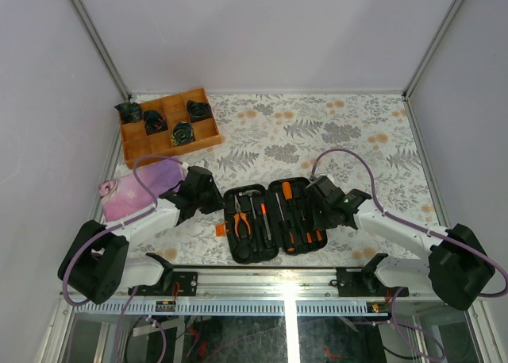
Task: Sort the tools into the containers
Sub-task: Place the screwdriver in the storage box.
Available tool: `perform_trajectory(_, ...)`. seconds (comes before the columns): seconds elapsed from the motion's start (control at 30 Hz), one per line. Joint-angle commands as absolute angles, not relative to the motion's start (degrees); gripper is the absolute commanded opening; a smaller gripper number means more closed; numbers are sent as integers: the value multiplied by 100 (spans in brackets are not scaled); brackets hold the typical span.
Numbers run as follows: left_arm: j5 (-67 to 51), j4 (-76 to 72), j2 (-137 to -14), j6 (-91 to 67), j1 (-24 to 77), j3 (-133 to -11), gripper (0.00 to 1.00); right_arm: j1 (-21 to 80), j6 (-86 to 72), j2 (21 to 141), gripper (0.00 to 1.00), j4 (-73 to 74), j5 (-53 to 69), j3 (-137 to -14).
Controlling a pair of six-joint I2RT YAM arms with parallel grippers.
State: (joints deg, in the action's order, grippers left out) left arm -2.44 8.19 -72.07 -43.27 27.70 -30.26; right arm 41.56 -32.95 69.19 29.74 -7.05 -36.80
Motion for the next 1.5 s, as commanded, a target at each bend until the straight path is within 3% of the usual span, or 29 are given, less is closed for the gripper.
perform_trajectory(0.0,-243,507,-7154,-4333,2725,-2997,0,4131,-3324,6907,34,3291,-844,-3889)
perform_trajectory(0.13,-272,484,-7167,-4333,2725,-3000,0,4125,-3313,6798,34,3368,-859,-3999)
perform_trajectory(0.27,-256,485,-7136,-4324,2725,-2971,0,4126,-3310,6759,23,3384,-869,-4055)
perform_trajectory(0.37,-255,486,-7122,-4324,2728,-2955,0,4129,-3273,6759,20,3337,-810,-4094)
perform_trajectory(0.73,-237,503,-7086,-4315,2725,-2955,0,4131,-3192,7031,22,3124,-957,-4305)
perform_trajectory(1.47,-272,484,-7118,-4297,2725,-2938,0,4128,-3165,7409,14,3037,-887,-4241)
